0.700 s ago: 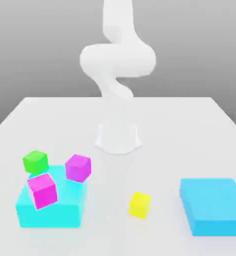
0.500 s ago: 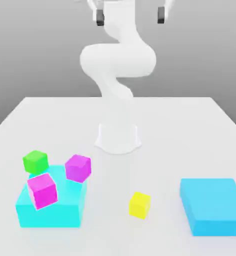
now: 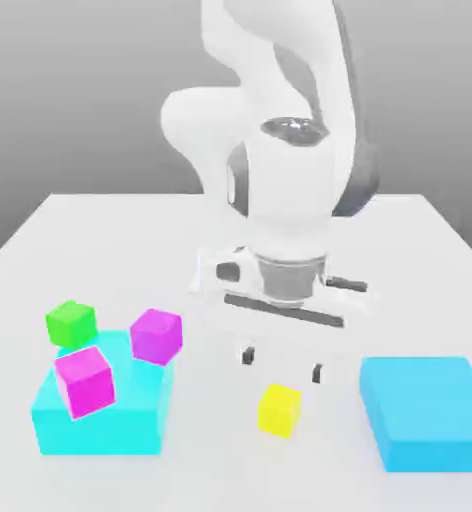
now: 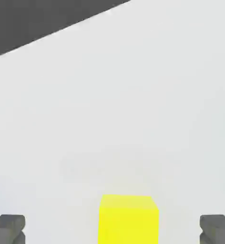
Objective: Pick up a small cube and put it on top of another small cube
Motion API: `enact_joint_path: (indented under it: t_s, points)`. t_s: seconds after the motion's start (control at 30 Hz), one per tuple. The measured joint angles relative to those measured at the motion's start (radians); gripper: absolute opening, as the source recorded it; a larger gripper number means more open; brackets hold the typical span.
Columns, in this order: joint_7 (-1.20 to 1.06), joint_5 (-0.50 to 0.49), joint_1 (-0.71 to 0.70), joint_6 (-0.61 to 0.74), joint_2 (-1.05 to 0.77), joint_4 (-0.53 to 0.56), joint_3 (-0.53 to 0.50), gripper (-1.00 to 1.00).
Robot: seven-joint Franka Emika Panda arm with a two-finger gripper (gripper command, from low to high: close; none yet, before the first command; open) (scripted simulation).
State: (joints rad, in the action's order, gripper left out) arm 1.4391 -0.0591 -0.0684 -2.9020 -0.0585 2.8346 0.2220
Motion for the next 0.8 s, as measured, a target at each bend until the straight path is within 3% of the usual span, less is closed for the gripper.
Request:
enact_joint_path:
  t_s: [0.2,0.23,0.47,0.7,0.8]
  points:
    - [0.101,-0.125,0.137,-0.172,-0.217,-0.035,-0.167,0.0]
    - [0.105,-0.13,0.151,-0.187,-0.235,-0.039,-0.182,-1.0]
    - [0.105,-0.13,0.149,-0.184,-0.23,-0.038,-0.18,-1.0]
    - [-0.01,0.023,0.081,-0.001,0.0,0.009,-0.074,-1.0]
    - [-0.083,0.003,0.021,0.094,0.107,0.022,-0.106,-1.0]
